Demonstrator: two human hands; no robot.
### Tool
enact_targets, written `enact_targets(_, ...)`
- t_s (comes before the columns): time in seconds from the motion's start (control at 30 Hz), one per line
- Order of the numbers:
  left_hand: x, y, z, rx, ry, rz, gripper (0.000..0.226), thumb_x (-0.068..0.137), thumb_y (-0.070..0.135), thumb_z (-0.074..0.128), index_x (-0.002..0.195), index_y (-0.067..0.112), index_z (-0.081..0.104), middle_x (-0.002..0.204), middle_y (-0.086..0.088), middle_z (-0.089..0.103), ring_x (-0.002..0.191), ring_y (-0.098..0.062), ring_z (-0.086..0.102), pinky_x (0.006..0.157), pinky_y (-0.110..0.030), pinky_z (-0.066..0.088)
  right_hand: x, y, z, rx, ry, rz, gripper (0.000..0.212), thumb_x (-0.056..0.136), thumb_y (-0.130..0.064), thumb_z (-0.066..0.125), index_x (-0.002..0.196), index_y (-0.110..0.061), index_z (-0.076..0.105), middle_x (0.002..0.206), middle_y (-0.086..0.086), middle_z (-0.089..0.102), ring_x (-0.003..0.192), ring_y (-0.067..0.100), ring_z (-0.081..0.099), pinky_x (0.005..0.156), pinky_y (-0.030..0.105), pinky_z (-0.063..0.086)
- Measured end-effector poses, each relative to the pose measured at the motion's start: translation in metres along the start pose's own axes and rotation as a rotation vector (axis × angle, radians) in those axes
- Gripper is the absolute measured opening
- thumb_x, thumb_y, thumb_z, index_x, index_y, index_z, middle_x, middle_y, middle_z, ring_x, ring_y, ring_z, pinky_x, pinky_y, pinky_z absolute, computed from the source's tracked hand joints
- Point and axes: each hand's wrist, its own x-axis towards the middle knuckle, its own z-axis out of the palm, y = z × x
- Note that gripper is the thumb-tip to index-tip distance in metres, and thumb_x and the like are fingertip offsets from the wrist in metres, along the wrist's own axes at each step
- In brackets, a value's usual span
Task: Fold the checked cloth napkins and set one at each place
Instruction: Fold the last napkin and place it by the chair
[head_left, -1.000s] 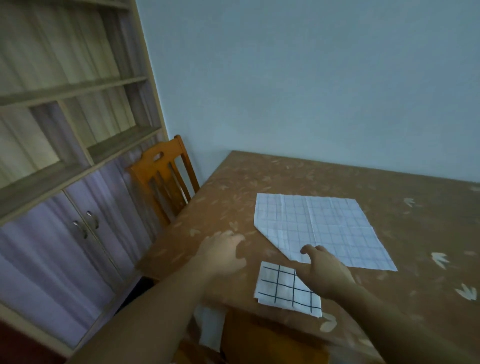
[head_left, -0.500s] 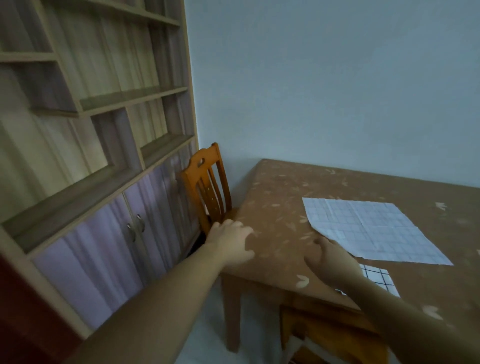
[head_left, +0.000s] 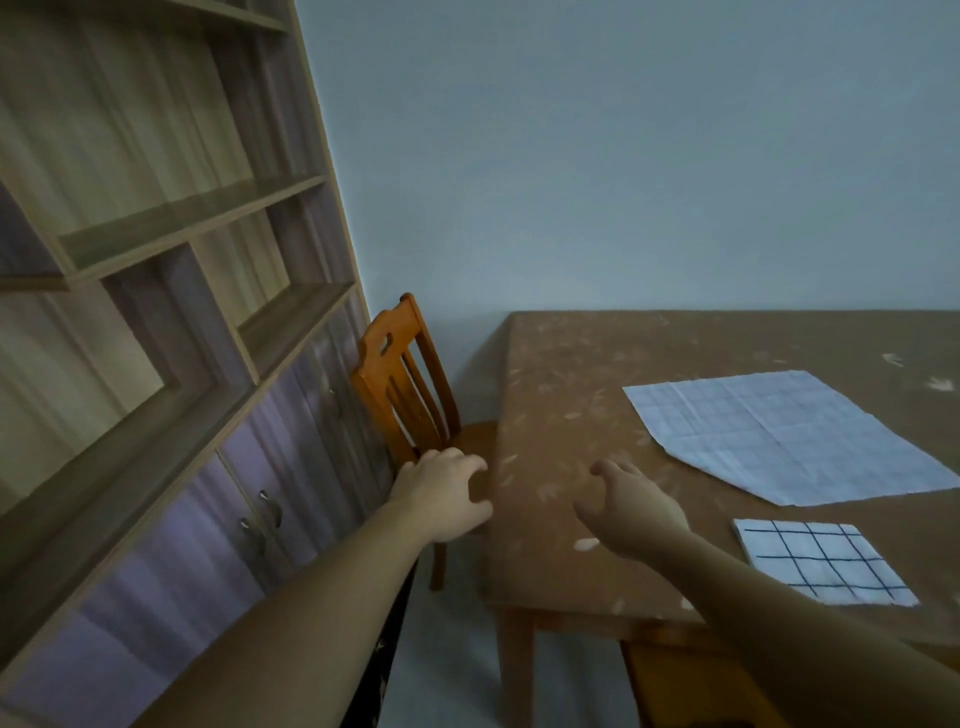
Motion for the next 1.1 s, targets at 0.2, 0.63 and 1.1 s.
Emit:
enact_targets(0.2,0.076,-0.029,-0.005,0.047,-0.055,0.072,0.058,0.089,0.055,0.051,0.142,0.034,0.04,0.146,0.005,0.042,0.133,-0.021,0.039,0.106,-0.043,0.035,0.054,-0.005,0.025,0.095,-0.037,0.114,0.058,0.087,-0.051,0.051,0.138,-0.025,0.041,0.136,-0.001,0.05,0.104,0.02,0.061,0.09,0.04,0.051)
enact_targets(0.63,0.256,0.003,-0.013,0.153,-0.134,0.522,0.057,0.089,0.056,0.049,0.142,0.036,0.04,0.146,0.006,0.042,0.134,-0.02,0.039,0.107,-0.042,0.035,0.104,0.024,-0.001,0.036,0.17,0.579,0.047,0.09,-0.046,0.046,0.133,-0.026,0.046,0.135,-0.001,0.052,0.114,0.021,0.055,0.096,0.043,0.047)
enact_targets(1.1,0.362,0.047,-0.004,0.205,-0.213,0.831,0.069,0.09,0.065,0.041,0.151,0.037,0.023,0.161,0.006,0.019,0.148,-0.018,0.018,0.118,-0.044,0.021,0.102,0.027,0.009,0.017,0.267,0.949,0.067,0.091,-0.064,0.034,0.146,-0.025,0.031,0.153,-0.004,0.032,0.14,0.021,0.03,0.108,0.048,0.032)
